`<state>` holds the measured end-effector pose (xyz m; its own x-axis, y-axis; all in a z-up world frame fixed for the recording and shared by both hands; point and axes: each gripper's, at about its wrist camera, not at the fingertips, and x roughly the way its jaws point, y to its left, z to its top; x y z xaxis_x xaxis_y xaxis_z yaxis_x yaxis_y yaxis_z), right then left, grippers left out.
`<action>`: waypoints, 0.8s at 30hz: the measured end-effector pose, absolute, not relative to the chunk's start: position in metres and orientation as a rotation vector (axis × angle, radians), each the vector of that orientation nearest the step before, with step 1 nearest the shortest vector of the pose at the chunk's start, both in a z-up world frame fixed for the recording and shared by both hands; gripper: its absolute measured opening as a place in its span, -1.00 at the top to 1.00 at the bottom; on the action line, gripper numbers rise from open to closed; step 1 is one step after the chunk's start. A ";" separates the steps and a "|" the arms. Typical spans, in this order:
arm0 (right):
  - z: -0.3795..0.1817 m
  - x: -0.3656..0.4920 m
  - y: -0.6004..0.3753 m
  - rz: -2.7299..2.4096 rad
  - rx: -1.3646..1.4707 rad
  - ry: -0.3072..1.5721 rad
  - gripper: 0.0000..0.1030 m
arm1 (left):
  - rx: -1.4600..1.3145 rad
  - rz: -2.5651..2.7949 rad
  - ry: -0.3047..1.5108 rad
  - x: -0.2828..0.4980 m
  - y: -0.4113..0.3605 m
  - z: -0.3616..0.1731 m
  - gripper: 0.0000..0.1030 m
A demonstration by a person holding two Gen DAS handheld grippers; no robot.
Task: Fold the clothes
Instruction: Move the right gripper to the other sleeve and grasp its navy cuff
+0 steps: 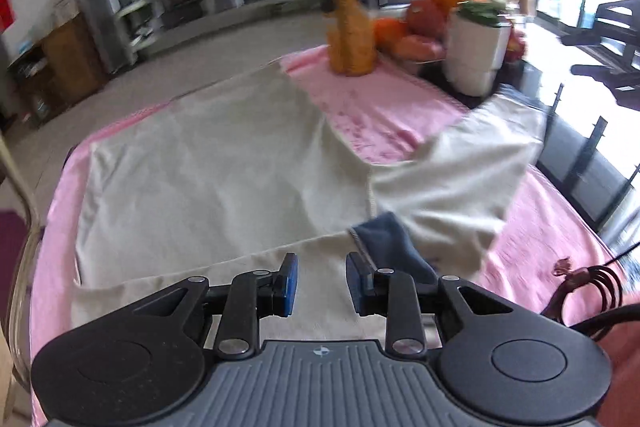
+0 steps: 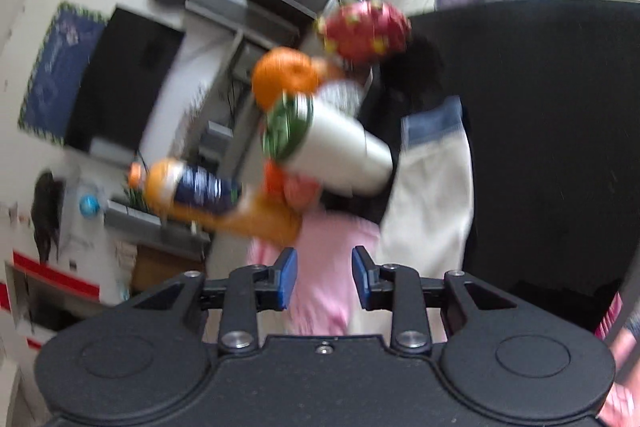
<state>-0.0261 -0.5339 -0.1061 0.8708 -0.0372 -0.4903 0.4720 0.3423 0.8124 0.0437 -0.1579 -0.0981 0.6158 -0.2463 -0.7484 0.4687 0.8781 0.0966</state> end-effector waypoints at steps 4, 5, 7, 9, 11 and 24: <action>-0.123 0.000 -0.561 -0.427 1.112 0.435 0.43 | 0.255 -0.374 0.917 0.070 -0.169 -0.116 0.46; -0.131 0.007 -0.567 -0.479 1.078 0.477 0.44 | 0.239 -0.371 0.954 0.076 -0.171 -0.121 0.45; -0.146 0.018 -0.576 -0.538 1.033 0.538 0.46 | 0.196 -0.366 1.022 0.089 -0.172 -0.129 0.46; -0.159 0.026 -0.587 -0.573 1.022 0.573 0.45 | 0.144 -0.373 1.078 0.100 -0.171 -0.134 0.46; -0.167 0.032 -0.598 -0.614 1.010 0.577 0.45 | 0.092 -0.385 1.123 0.108 -0.169 -0.136 0.46; -0.197 0.097 -0.607 -0.685 0.694 0.719 0.75 | 0.145 -0.339 1.129 0.118 -0.176 -0.151 0.40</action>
